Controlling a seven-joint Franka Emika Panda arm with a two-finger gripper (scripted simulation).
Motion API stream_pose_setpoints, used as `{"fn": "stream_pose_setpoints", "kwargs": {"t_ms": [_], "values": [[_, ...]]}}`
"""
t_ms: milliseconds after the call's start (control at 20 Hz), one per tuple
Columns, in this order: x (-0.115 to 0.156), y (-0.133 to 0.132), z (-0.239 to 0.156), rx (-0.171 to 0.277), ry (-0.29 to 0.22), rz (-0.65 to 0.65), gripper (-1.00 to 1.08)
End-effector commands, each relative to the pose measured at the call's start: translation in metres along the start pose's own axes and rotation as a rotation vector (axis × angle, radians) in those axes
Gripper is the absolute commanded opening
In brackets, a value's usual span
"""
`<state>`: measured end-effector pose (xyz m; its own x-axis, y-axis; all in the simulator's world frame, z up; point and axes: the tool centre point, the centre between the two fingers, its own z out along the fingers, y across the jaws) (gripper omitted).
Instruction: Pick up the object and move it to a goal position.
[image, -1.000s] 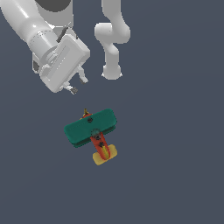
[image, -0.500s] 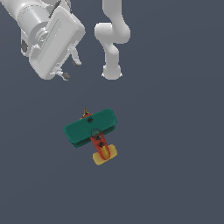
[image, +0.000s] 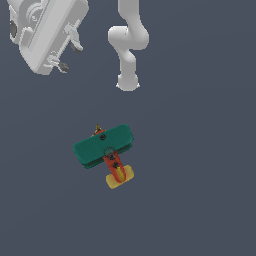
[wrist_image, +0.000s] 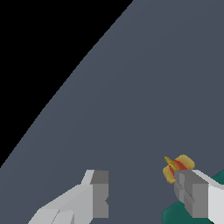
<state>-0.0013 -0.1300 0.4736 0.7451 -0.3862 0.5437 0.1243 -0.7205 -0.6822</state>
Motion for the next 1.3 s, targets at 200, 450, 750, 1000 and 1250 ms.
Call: {"fn": "stream_pose_setpoints", "kwargs": {"t_ms": [200, 450, 750, 1000, 1250], "values": [[0.015, -0.012, -0.023, 0.030, 0.064, -0.023, 0.28], [0.026, -0.018, -0.040, 0.055, 0.111, -0.033, 0.28], [0.036, -0.020, -0.059, 0.088, 0.165, -0.037, 0.28], [0.043, -0.018, -0.072, 0.115, 0.207, -0.033, 0.28], [0.049, -0.013, -0.084, 0.143, 0.245, -0.023, 0.28]]}}
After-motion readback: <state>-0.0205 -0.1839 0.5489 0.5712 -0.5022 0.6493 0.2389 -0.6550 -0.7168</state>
